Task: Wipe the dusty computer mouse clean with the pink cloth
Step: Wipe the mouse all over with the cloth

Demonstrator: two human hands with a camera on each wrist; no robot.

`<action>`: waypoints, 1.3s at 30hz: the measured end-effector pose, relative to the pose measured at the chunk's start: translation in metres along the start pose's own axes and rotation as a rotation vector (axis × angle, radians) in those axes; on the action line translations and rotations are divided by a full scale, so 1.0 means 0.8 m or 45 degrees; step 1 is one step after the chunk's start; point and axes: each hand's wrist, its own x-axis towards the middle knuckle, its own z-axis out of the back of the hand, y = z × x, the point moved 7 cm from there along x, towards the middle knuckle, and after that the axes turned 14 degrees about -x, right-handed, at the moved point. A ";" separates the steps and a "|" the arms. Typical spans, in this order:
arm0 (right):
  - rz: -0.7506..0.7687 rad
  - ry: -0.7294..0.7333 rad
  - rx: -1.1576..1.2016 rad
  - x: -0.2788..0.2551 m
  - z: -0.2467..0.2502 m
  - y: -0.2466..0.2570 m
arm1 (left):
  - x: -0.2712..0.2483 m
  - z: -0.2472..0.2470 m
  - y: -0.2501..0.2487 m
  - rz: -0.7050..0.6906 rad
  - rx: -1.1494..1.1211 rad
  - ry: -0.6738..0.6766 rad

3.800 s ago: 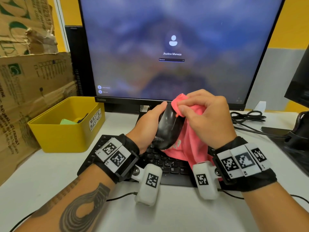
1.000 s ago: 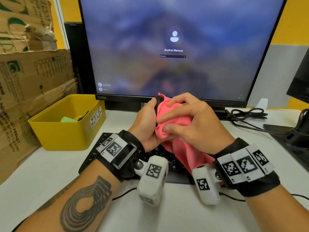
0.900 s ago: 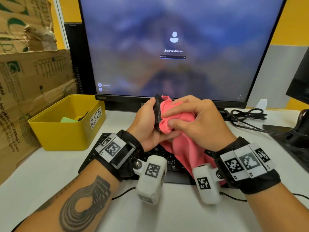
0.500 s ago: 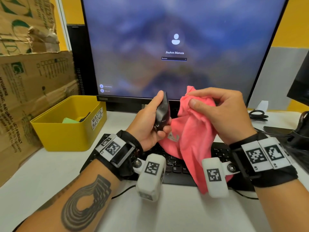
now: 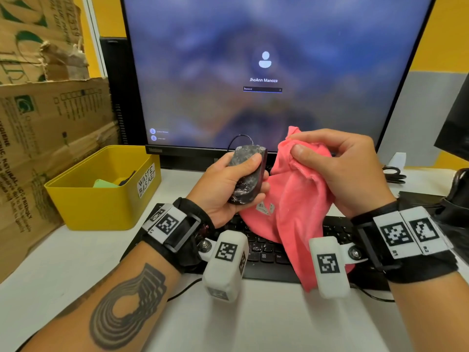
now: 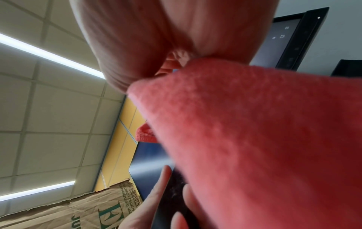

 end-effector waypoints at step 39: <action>0.182 0.214 -0.201 -0.014 -0.043 0.010 | -0.002 -0.022 0.022 0.307 -0.364 0.232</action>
